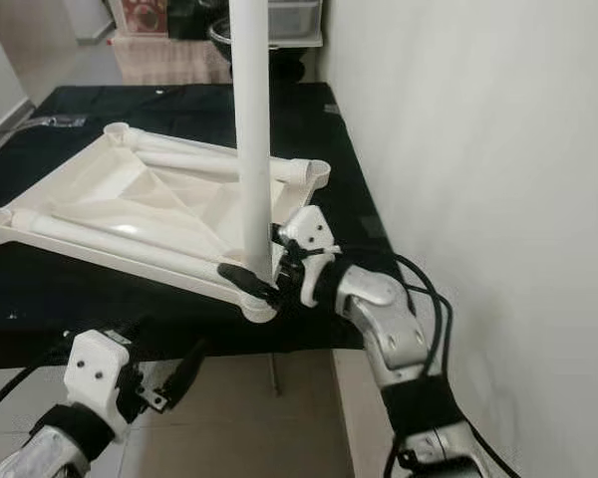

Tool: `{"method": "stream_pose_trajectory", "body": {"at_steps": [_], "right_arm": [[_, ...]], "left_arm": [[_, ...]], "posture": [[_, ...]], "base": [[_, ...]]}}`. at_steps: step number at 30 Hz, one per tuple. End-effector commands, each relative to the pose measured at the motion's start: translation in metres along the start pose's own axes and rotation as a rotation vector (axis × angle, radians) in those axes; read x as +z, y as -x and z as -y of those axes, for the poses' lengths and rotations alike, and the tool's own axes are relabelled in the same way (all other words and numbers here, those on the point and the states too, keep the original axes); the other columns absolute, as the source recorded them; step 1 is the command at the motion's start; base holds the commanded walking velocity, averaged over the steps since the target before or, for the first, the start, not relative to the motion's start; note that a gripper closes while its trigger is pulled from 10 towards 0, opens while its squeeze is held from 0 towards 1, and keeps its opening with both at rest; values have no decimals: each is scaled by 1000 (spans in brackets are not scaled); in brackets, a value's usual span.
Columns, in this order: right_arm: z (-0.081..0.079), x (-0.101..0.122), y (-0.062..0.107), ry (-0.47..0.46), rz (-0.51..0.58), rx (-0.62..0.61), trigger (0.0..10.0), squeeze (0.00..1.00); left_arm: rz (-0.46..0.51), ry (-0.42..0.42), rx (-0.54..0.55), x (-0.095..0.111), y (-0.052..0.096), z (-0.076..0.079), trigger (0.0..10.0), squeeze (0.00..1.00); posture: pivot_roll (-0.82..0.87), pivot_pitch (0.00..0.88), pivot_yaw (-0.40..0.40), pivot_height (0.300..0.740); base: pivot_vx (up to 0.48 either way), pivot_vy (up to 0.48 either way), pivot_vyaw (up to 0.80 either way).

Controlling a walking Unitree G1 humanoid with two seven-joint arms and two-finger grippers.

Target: Building children table

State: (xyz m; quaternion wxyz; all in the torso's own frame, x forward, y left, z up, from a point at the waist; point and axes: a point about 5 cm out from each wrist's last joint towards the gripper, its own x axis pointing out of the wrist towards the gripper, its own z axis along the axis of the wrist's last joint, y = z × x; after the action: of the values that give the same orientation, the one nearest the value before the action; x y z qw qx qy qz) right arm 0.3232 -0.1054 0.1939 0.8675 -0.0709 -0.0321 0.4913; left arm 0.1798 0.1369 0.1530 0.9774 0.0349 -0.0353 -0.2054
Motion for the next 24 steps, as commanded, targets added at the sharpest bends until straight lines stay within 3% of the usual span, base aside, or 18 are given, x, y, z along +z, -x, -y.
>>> {"method": "stream_pose_trajectory", "body": {"at_steps": [1, 3, 4, 5, 6, 18, 20, 24], "right_arm": [[-2, -1, -4, 3, 0, 28, 10000, 0], [-1, -1, -5, 2, -3, 36, 10000, 0], [3, -4, -6, 5, -34, 65, 6353, 0], [3, -4, -6, 5, -34, 65, 6353, 0], [4, -6, -5, 8, -48, 81, 0, 0], [14, -9, 11, -54, -94, 97, 0, 0], [15, -11, 24, -116, -104, 34, 0, 0], [11, -12, 35, -172, -110, -66, 0, 0]], "left_arm": [[2, 9, -29, 1, 3, 3, 10000, 0], [7, 24, -42, 2, 5, 5, 10000, 0], [14, 48, -68, 4, 10, 9, 10000, 0], [14, 48, -68, 4, 10, 9, 10000, 0], [16, 55, -77, 4, 11, 10, 10000, 0], [17, 80, -117, 6, 16, 16, 10000, 0], [17, 84, -115, 6, 17, 16, 10000, 0], [15, 84, -113, 6, 18, 16, 10000, 0]], "posture": [[-4, 158, -37, 740], [-1, 165, -39, 740], [3, 177, -43, 740], [3, 177, -43, 740], [4, 180, -45, 740], [-14, 211, -48, 740], [-29, 217, -48, 740], [-38, 220, -55, 740]], "base": [[0, 0, 0], [0, 0, 0], [0, 0, 0], [0, 0, 0], [0, 0, 0], [0, 0, 0], [0, 0, 0], [0, 0, 0]]}}
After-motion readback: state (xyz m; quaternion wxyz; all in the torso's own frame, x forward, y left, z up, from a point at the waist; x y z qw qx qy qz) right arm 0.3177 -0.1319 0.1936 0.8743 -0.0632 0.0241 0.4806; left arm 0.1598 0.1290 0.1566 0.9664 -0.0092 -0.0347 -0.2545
